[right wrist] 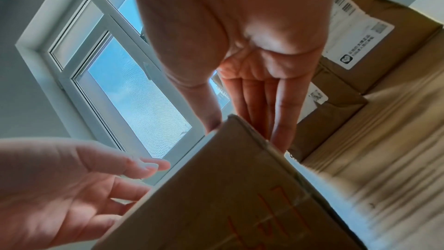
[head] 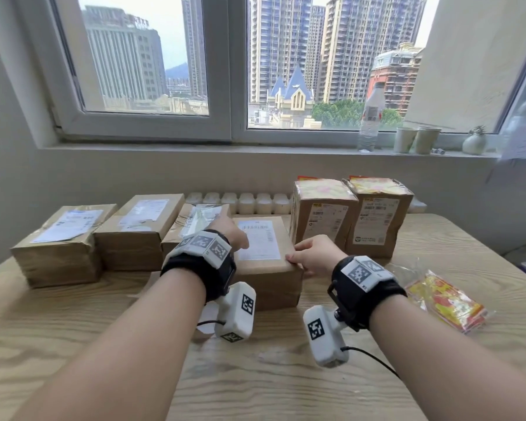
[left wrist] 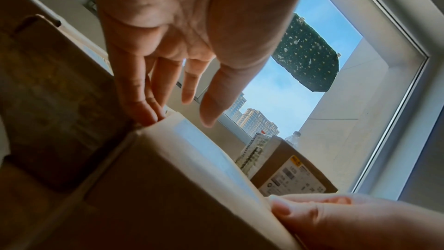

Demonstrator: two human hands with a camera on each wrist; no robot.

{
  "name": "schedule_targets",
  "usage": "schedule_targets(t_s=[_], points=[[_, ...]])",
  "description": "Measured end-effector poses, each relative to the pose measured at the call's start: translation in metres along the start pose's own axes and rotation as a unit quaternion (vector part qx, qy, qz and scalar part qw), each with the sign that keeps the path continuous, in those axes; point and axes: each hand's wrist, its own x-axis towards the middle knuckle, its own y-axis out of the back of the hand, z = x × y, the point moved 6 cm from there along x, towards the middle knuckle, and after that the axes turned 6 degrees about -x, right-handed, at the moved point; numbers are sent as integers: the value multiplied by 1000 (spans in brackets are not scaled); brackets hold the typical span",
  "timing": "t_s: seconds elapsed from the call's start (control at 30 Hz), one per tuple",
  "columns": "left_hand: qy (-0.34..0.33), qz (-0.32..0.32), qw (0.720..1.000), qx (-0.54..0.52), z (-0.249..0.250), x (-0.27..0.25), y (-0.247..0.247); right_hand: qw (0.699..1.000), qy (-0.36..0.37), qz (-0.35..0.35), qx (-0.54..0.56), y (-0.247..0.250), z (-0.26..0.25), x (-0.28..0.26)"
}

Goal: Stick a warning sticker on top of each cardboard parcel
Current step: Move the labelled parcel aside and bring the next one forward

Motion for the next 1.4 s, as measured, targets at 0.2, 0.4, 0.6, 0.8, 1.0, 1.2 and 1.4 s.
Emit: schedule_targets(t_s=[0.2, 0.4, 0.6, 0.8, 1.0, 1.2, 1.4], points=[[2, -3, 1000, -16, -6, -30, 3, 999, 17, -9, 39, 6, 5, -29], [-5, 14, 998, -63, -4, -58, 16, 998, 56, 31, 26, 12, -7, -61], [-1, -1, 994, -111, -11, -76, 16, 997, 67, 26, 11, 11, -7, -79], [-6, -6, 988, -154, -20, -84, 15, 992, 88, 86, 10, 12, -5, -84], [-27, 43, 986, -159, -29, -86, 5, 993, 70, 94, 33, 16, 9, -81], [-10, 64, 991, -115, -31, -90, 1, 994, 59, 95, 13, 18, 19, -84], [14, 23, 994, -102, -36, -93, -9, 992, 76, 99, -5, 30, 19, -94]])
